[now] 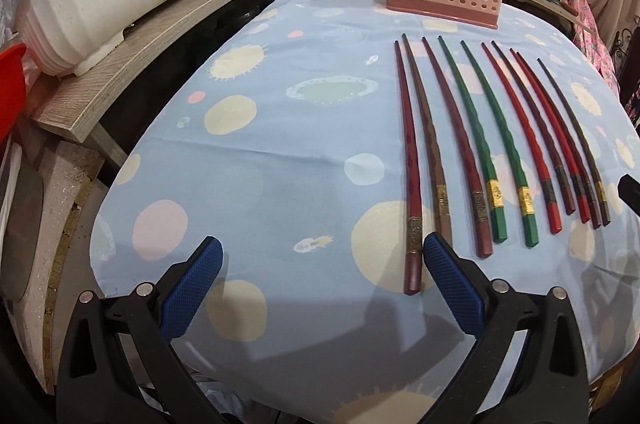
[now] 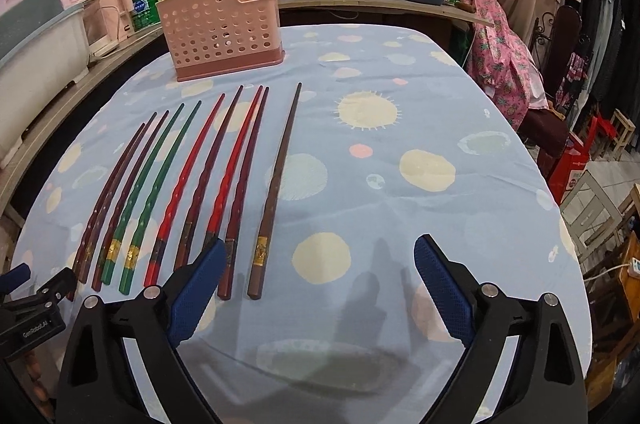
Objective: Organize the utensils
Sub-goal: 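Grasp a dark red chopstick with the left tool while the right tool grasps a brown gold-banded chopstick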
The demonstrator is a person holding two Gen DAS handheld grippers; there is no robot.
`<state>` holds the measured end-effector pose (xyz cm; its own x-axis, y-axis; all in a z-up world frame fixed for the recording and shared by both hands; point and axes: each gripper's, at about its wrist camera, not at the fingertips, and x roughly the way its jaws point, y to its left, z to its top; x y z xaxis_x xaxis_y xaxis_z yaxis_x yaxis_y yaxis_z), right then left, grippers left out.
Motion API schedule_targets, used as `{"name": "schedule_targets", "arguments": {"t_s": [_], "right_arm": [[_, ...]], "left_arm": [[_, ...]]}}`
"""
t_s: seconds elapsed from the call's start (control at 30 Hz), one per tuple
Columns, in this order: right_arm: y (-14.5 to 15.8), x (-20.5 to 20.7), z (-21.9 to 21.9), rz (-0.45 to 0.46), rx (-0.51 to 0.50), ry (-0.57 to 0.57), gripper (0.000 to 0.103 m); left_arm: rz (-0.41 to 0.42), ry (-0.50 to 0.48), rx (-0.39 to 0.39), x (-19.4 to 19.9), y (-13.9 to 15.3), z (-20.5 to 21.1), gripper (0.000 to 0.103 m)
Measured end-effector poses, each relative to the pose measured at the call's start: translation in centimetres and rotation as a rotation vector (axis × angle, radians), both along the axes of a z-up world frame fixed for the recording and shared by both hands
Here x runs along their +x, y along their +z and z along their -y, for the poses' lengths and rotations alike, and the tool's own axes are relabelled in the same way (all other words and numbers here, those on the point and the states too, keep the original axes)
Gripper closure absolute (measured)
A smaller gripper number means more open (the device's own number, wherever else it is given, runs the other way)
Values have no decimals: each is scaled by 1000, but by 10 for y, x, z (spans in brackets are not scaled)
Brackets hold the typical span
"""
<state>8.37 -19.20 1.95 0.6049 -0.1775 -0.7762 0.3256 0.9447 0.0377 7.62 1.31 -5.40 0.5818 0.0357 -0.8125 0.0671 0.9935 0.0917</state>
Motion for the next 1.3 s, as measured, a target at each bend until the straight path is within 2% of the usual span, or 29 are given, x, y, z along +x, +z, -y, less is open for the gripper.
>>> {"name": "schedule_targets", "arguments": {"t_s": [0.17,0.3,0.37,0.5,0.63,0.7,0.73,0.8,0.83,0.9,0.93,1.13,1.3], "right_arm": [[-10,13,-1,-18,19,14,27],[-19,20,-5,-40,36,30,45],[-20,21,-7,-40,23,33,49],[-19,21,-10,-40,12,46,64],[-19,17,-8,-36,16,53,80],[-19,14,-6,-33,28,54,87],[-18,12,-4,-31,36,55,92],[-18,8,-1,-29,58,56,96],[-18,6,0,-28,67,56,96],[-17,2,2,-27,82,56,96],[-16,-1,2,-24,88,56,96],[6,-11,7,21,88,62,96],[46,-10,17,104,72,69,96]], "left_arm": [[-3,8,-5,5,-4,-1,7],[-4,14,-17,9,-4,-2,6],[-5,17,-27,10,-5,-3,6],[-13,14,-59,11,-5,-5,8],[-12,3,-86,9,-3,-5,23],[-9,-10,-97,7,0,-5,40],[-8,-13,-102,6,1,-5,44],[-9,-20,-120,5,3,-5,61],[-12,-25,-134,4,3,-7,64],[-20,-31,-167,4,5,-9,85],[-27,-37,-182,3,5,-10,91],[-43,-39,-208,5,12,-13,96],[3,-39,-223,10,42,-18,96]]}}
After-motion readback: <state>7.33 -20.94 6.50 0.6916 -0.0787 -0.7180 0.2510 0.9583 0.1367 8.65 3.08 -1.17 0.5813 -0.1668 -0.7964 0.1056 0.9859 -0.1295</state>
